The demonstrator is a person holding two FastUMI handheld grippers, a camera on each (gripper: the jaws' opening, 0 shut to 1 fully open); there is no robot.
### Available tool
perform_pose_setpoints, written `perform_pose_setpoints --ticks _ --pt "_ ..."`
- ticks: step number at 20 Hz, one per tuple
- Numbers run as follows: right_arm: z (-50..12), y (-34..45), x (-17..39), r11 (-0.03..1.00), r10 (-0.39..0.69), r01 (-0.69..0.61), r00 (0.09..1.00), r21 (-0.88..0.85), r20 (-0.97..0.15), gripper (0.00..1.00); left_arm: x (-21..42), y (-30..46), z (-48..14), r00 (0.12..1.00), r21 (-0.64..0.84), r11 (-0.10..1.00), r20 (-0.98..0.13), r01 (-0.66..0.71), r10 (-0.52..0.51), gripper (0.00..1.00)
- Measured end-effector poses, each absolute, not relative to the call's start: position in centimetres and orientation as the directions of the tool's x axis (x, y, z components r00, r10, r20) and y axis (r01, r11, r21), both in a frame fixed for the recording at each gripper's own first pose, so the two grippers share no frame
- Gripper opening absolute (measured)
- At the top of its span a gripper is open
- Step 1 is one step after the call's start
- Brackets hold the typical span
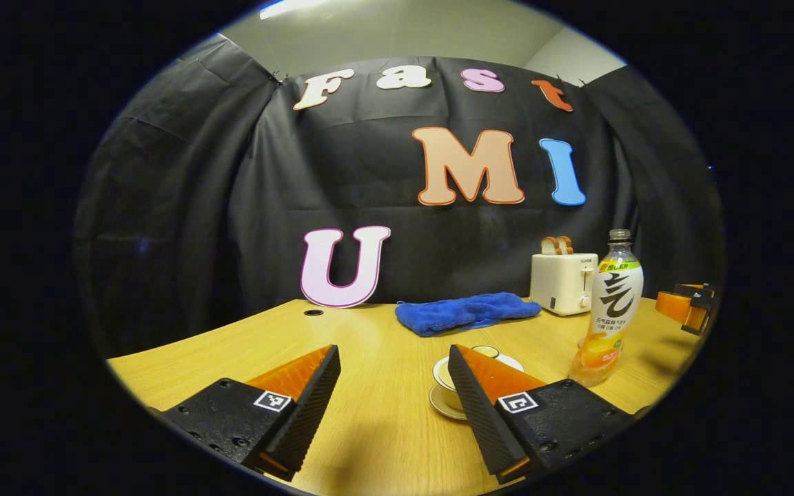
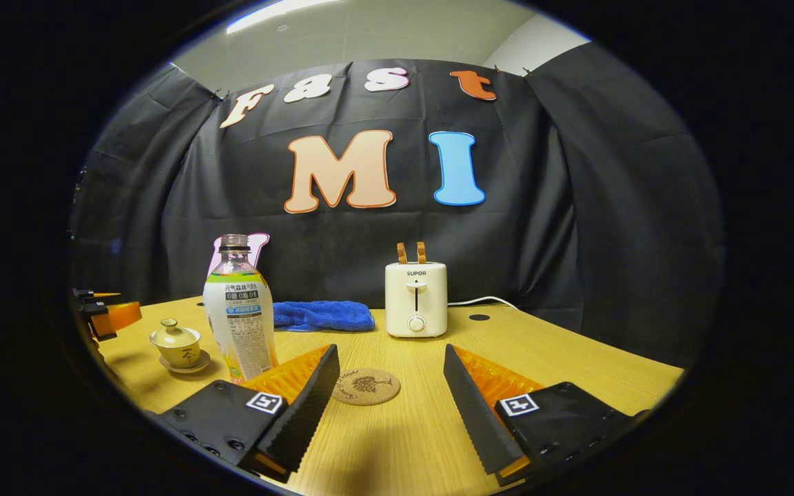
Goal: Open the teacup lid with one hand, grasp the water bottle and pour water into the teacup with the other hand; after pouring, place the water bottle on the coaster and then close the teacup lid.
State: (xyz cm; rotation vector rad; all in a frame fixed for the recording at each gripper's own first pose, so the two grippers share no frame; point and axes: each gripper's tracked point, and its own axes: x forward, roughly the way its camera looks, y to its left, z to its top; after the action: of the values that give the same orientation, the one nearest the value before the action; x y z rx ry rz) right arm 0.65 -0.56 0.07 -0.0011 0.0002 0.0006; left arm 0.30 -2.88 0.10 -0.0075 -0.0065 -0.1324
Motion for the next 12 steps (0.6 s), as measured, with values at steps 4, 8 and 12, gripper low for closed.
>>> perform_pose_setpoints --ticks 4,8,12 --pt "0.1 -0.6 0.7 1.0 0.001 -0.001 1.0 -0.001 0.0 0.92 0.2 -4.2 0.1 0.981 -0.007 0.981 0.009 0.194 -0.194 0.92" --pt "0.1 -0.7 0.7 1.0 0.001 -0.001 1.0 -0.002 0.0 0.92 0.0 -6.4 0.1 0.95 -0.007 0.95 0.012 0.313 -0.312 0.92" --pt "0.1 -0.6 0.7 1.0 0.001 -0.001 1.0 -0.001 0.0 0.92 0.2 -8.1 0.2 0.923 -0.008 0.923 0.014 0.386 -0.386 0.92"
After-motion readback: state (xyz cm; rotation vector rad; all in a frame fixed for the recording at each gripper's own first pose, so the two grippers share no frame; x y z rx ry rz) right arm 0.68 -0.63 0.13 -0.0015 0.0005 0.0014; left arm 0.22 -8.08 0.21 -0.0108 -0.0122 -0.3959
